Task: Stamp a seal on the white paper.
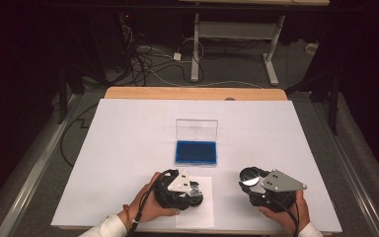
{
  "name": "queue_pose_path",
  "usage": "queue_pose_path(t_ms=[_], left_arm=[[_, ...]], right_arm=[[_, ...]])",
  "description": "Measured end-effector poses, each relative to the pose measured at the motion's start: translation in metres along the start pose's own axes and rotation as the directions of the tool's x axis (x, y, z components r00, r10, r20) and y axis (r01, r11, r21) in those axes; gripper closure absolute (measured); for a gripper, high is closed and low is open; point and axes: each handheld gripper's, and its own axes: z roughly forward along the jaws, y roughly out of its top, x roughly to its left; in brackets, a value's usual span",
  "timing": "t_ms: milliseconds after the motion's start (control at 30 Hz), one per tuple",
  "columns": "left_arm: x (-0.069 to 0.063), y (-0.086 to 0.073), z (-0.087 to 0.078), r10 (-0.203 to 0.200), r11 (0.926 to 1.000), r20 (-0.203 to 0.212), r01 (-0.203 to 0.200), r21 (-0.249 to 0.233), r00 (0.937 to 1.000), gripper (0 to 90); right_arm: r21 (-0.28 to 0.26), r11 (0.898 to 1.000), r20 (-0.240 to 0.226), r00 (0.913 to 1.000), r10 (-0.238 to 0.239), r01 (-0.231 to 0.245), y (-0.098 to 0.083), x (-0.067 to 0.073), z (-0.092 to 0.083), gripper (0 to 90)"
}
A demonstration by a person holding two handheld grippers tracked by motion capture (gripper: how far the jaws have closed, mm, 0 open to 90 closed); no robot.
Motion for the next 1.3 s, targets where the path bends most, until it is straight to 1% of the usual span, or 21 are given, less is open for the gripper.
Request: queue_pose_path(t_ms=[100,200,300,700,867,1000,1100,1300], left_arm=[[-0.001,-0.0001,0.0007,0.0,1.0,-0.005,0.0,0.0,1.0,54.5],[0.0002,-0.0004,0.001,-0.006,1.0,0.002,0.006,0.001,1.0,54.5],[-0.0005,0.0,0.0014,-0.005,1.0,-0.002,0.005,0.005,1.0,54.5],[0.0025,-0.0032,0.002,-0.016,0.9998,0.017,0.016,-0.01,0.9997,54.4],[0.0011,-0.0029,0.0023,-0.011,0.9999,0.009,0.011,-0.007,0.9999,54.4],[-0.0013,0.0002,0.0022,0.012,0.9997,-0.011,-0.012,0.02,0.9999,54.5],[0.0011,-0.0012,0.0025,-0.003,1.0,0.004,0.003,0.008,1.0,54.4],[-0.0003,-0.0007,0.003,0.004,0.9999,-0.005,-0.004,0.012,1.0,54.4]], right_arm=[[-0.001,1.0,-0.001,1.0,-0.001,0.001,0.0003,0.0004,-0.0004,38.9],[0.0,1.0,-0.001,1.0,-0.001,0.001,0.0003,0.0006,0.0,38.9],[0.001,1.0,0.0,1.0,-0.003,0.003,0.0006,0.0012,0.0001,38.9],[0.001,1.0,-0.003,1.0,-0.003,0.003,0.0008,0.0021,0.0001,38.9],[-0.001,1.0,-0.002,1.0,-0.003,0.003,0.0009,0.002,-0.0002,38.9],[-0.003,1.0,-0.003,1.0,-0.002,0.002,0.001,0.002,-0.0003,38.9],[-0.004,1.0,-0.004,1.0,-0.002,0.002,0.0011,0.002,-0.0002,38.9],[-0.009,1.0,-0.001,1.0,-0.002,0.002,0.0014,0.0023,-0.0007,38.9]])
